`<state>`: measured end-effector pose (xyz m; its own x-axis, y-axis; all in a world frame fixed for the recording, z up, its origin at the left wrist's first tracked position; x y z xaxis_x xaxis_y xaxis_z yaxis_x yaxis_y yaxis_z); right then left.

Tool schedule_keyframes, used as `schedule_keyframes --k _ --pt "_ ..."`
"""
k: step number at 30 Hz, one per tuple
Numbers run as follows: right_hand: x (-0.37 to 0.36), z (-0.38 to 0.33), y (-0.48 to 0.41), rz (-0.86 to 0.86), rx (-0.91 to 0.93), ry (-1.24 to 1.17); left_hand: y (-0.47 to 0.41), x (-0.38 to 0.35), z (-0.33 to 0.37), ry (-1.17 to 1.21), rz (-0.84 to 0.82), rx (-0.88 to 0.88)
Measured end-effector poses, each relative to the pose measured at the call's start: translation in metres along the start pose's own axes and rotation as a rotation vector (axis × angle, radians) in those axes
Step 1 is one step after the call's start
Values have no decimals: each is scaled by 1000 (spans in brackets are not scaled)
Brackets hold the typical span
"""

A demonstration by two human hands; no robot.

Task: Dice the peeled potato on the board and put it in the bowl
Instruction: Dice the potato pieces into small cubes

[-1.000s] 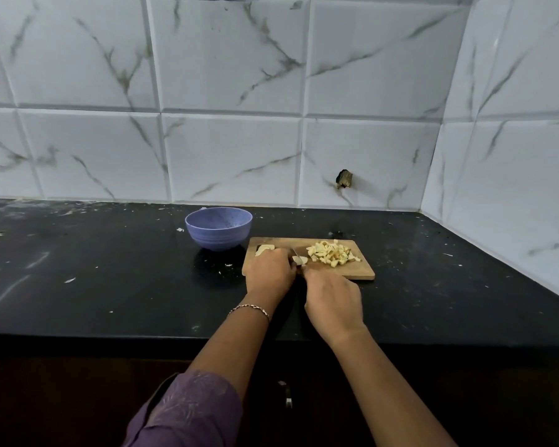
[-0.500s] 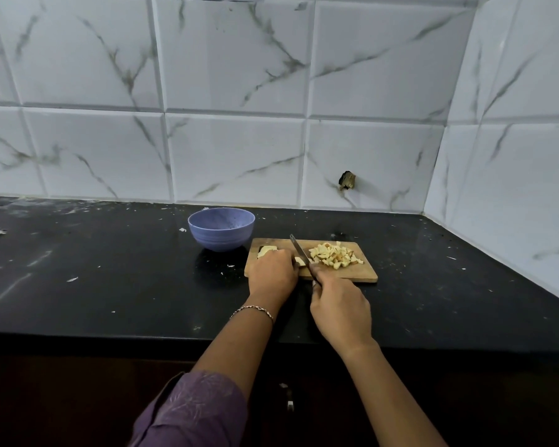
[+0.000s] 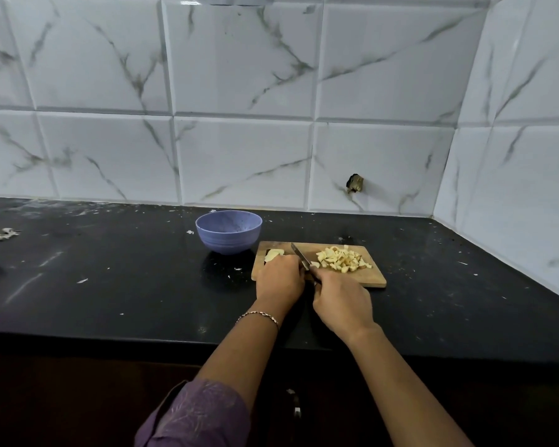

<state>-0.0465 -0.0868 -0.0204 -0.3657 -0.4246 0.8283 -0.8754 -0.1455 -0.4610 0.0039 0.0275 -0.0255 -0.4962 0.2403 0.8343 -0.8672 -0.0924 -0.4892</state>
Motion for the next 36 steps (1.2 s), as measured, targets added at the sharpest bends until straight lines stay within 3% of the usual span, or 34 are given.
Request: schedule_keyframes --k 7,14,17,36 --pt "-1 -6 5 6 1 75 2 -3 0 4 -15 -15" --pt "9 4 17 61 -70 -45 9 -3 -6 70 -35 -11" --pt "12 2 25 62 -58 -63 12 -3 -12 98 -54 44" --pt "0 -23 11 16 61 61 18 7 3 7 -60 -51"
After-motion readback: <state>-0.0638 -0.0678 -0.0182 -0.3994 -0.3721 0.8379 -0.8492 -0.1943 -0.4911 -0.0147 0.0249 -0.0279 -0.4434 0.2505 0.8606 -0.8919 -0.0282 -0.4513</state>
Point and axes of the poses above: each hand's wrist, its own y-axis away from the middle knuckle, its own x-axis out of the back of the hand, z = x × y, the point moved 10 cm from there along -y, towards the middle knuckle, and after that the axes turned 3 degrees about -y, right-handed, at the moved point
